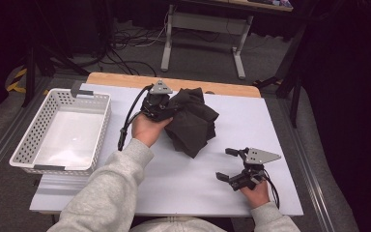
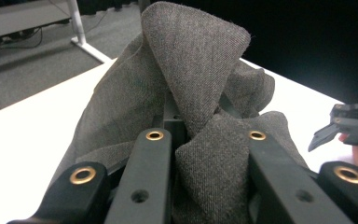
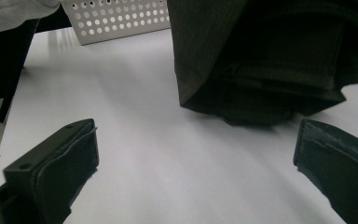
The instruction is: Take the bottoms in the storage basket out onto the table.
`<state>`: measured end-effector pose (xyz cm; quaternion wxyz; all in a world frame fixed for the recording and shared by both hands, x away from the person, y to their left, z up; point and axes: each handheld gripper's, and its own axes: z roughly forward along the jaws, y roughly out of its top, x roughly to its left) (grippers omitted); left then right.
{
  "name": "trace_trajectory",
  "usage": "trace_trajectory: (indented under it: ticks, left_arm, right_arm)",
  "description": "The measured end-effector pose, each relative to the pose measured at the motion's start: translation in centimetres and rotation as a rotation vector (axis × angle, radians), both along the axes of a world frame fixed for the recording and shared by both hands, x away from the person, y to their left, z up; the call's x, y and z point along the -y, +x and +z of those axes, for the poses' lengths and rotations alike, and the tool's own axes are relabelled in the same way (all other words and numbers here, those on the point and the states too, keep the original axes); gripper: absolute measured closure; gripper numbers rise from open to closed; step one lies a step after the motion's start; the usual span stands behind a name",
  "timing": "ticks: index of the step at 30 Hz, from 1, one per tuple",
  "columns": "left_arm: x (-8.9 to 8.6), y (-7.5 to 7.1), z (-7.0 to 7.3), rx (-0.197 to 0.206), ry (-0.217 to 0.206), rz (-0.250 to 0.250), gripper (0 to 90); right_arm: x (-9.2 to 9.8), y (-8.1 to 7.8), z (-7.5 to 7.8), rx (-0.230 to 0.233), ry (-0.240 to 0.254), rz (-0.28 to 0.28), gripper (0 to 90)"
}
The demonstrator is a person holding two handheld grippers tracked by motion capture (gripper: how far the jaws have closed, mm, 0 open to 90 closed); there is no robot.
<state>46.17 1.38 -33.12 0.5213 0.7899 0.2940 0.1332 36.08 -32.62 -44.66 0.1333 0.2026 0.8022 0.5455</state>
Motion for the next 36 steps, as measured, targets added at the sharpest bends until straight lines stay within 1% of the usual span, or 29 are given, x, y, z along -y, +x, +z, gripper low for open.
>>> trace_trajectory:
  ticks: [1, 3, 5, 6, 7, 8, 11, 14, 15, 18, 19, 20, 21, 22, 23, 25, 27, 29, 30, 31, 33, 35, 36]
  left_arm:
    - [0.2, 0.1, -0.3, -0.011, -0.001, -0.003, 80.3]
    - [0.5, 0.2, -0.8, -0.019, 0.010, -0.011, 80.1]
    - [0.7, 0.3, -1.1, -0.022, 0.012, -0.012, 79.8]
    - [0.8, 0.3, -1.3, -0.031, 0.010, -0.013, 79.6]
    - [0.9, 0.5, -1.5, -0.029, 0.015, -0.016, 79.3]
    - [1.0, 0.5, -1.6, -0.037, 0.011, -0.017, 78.8]
    - [1.3, 0.7, -2.1, -0.045, 0.026, -0.025, 77.5]
    - [1.7, 0.8, -2.7, -0.063, 0.024, -0.030, 75.7]
    - [1.8, 0.9, -2.9, -0.060, 0.029, -0.034, 74.8]
    - [2.1, 0.9, -3.3, -0.075, 0.039, -0.047, 72.7]
    - [2.3, 0.9, -3.5, -0.088, 0.033, -0.054, 71.5]
    - [2.4, 0.9, -3.7, -0.088, 0.037, -0.063, 70.2]
    - [2.6, 0.9, -3.9, -0.102, 0.037, -0.068, 68.9]
    - [2.7, 1.0, -4.1, -0.105, 0.043, -0.077, 66.7]
    - [2.9, 1.0, -4.4, -0.126, 0.043, -0.090, 64.4]
    - [3.3, 1.0, -4.9, -0.138, 0.043, -0.109, 54.9]
    - [3.6, 1.0, -5.2, -0.162, 0.030, -0.113, 41.9]
    - [3.8, 0.9, -5.4, -0.171, 0.015, -0.131, 30.5]
    - [3.9, 0.9, -5.5, -0.169, 0.013, -0.137, 26.2]
    - [3.9, 0.8, -5.4, -0.161, 0.019, -0.136, 23.7]
    - [4.0, 0.7, -5.3, -0.150, 0.018, -0.138, 18.0]
    - [4.0, 0.5, -5.1, -0.137, 0.017, -0.140, 16.5]
    - [3.9, 0.4, -5.0, -0.124, 0.016, -0.139, 15.6]
  right_arm:
    - [0.0, 0.0, 0.0, 0.000, 0.000, 0.000, 0.7]
    - [0.0, 0.0, 0.0, 0.000, 0.000, 0.000, 0.7]
    - [0.0, 0.0, 0.0, 0.000, 0.000, 0.001, 0.7]
    - [0.0, 0.0, 0.0, -0.001, 0.000, 0.001, 0.7]
    - [0.0, 0.0, 0.0, 0.000, 0.000, 0.001, 0.7]
    - [0.0, 0.0, 0.0, 0.000, 0.000, 0.001, 0.7]
    - [0.0, 0.0, 0.0, 0.000, 0.000, 0.001, 0.7]
    - [0.0, 0.0, 0.0, 0.000, 0.001, 0.002, 0.7]
    - [0.0, 0.0, 0.0, 0.001, 0.000, 0.001, 0.7]
    - [0.0, 0.0, 0.0, 0.001, 0.002, 0.001, 0.7]
    - [0.0, 0.0, 0.0, 0.002, 0.002, 0.000, 0.7]
    - [0.0, 0.0, 0.0, 0.003, 0.001, 0.000, 0.7]
    - [0.1, 0.0, 0.0, 0.002, 0.003, 0.000, 0.7]
    - [0.1, 0.0, 0.0, 0.002, 0.004, -0.001, 0.7]
    - [0.1, 0.0, 0.1, 0.002, 0.004, -0.001, 0.7]
    - [0.1, -0.1, 0.1, 0.004, 0.005, -0.002, 0.7]
    - [0.2, -0.1, 0.1, 0.005, 0.006, -0.003, 0.7]
    - [0.2, -0.1, 0.1, 0.008, 0.011, -0.005, 0.7]
    - [0.3, -0.1, 0.1, 0.009, 0.014, -0.006, 0.7]
    - [0.3, -0.2, 0.2, 0.010, 0.015, -0.008, 0.7]
    - [0.3, -0.2, 0.2, 0.011, 0.019, -0.008, 0.7]
    - [0.3, -0.2, 0.2, 0.012, 0.019, -0.009, 0.7]
    - [0.3, -0.2, 0.2, 0.012, 0.019, -0.008, 0.7]
